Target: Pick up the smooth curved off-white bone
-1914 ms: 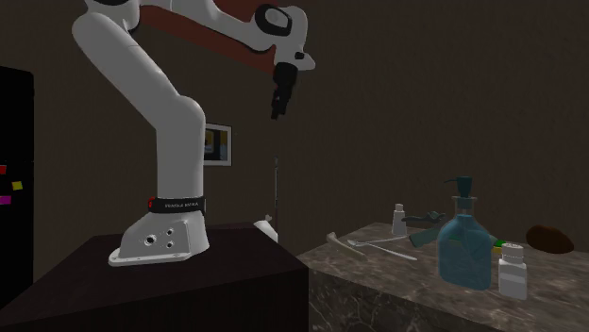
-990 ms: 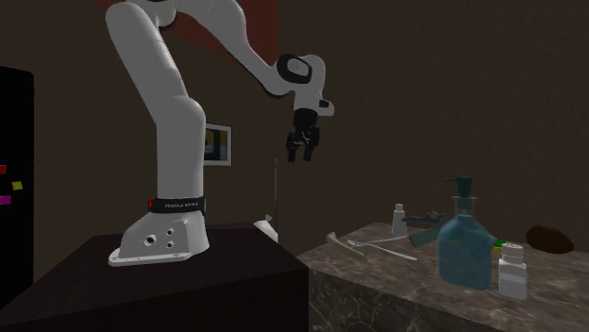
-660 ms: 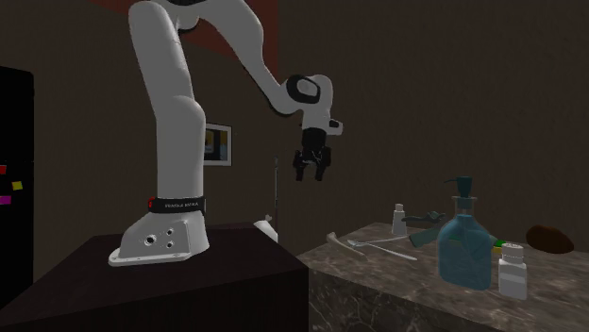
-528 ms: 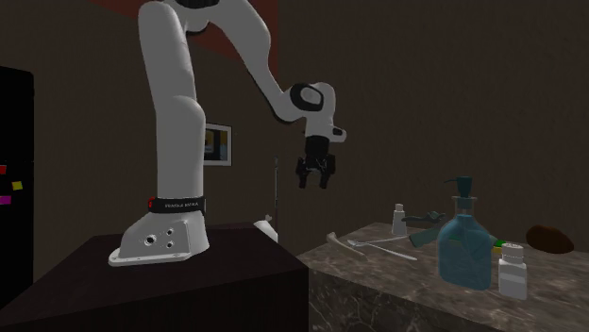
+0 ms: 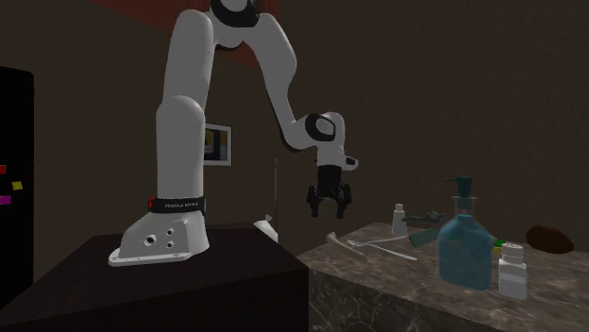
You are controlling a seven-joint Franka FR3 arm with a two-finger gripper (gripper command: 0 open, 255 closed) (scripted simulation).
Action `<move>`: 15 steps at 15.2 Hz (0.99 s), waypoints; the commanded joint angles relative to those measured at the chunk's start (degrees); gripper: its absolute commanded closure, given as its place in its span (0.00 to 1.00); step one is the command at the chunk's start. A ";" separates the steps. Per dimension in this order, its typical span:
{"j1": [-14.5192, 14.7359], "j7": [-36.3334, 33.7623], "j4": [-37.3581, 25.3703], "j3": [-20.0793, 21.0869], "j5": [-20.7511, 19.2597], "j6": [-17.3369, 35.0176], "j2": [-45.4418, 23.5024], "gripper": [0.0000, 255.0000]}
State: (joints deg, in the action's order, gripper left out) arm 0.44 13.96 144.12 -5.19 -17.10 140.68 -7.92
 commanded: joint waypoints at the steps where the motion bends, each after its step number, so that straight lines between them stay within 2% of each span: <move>1: 0.30 -0.04 -2.39 0.01 -1.88 3.02 -5.37 0.00; 2: 0.35 0.08 -3.58 -0.17 -2.90 4.34 -7.84 0.00; 12: 0.70 -1.89 -4.88 -0.87 -4.39 9.47 -14.36 0.00; 13: 0.70 -1.89 -4.83 -0.88 -4.41 9.45 -14.29 1.00; 15: 0.71 -1.91 -4.75 -0.89 -4.43 9.48 -14.25 1.00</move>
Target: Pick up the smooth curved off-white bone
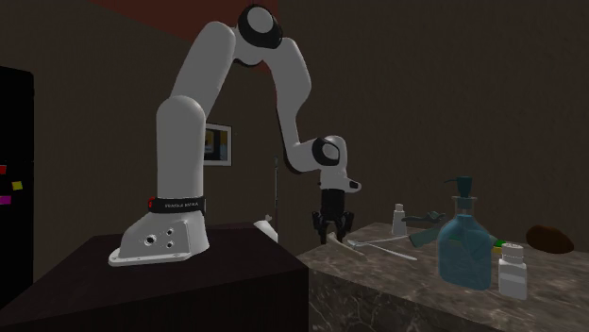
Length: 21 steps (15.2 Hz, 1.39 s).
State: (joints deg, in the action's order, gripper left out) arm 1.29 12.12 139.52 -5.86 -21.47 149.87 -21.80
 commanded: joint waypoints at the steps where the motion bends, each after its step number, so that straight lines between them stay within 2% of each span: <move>1: -0.14 -0.08 -0.10 -0.23 -0.06 0.30 -0.31 1.00; 7: -0.16 -0.07 -0.28 -0.19 -0.03 0.28 -0.48 1.00; 21: -0.60 3.57 1.46 0.93 2.72 -9.43 11.16 1.00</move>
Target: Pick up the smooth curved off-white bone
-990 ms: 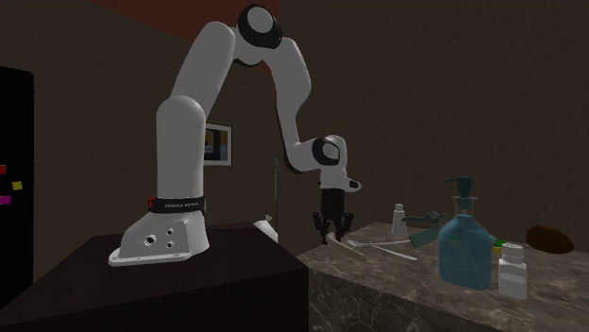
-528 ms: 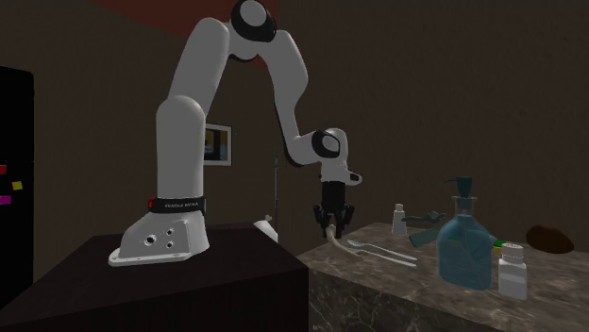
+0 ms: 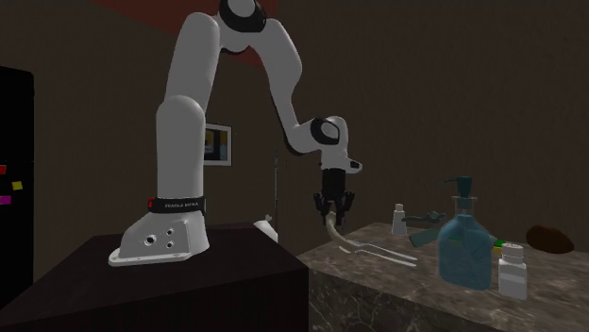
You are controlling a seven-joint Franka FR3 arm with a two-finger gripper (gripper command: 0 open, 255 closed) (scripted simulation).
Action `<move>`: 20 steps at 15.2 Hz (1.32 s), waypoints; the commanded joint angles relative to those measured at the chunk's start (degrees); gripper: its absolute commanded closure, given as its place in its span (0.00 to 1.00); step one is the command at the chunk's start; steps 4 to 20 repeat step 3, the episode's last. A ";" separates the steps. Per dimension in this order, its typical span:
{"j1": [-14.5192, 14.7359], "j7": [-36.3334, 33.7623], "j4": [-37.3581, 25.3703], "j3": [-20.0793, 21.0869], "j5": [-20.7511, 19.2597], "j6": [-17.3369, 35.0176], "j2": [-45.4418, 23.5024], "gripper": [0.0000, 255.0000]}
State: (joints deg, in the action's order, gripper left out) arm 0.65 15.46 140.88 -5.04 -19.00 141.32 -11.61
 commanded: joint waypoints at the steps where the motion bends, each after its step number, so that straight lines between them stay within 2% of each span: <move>1: 0.04 0.48 0.13 0.16 0.43 -1.62 1.75 1.00; 20: 0.04 0.52 0.13 0.16 0.46 -1.73 1.87 1.00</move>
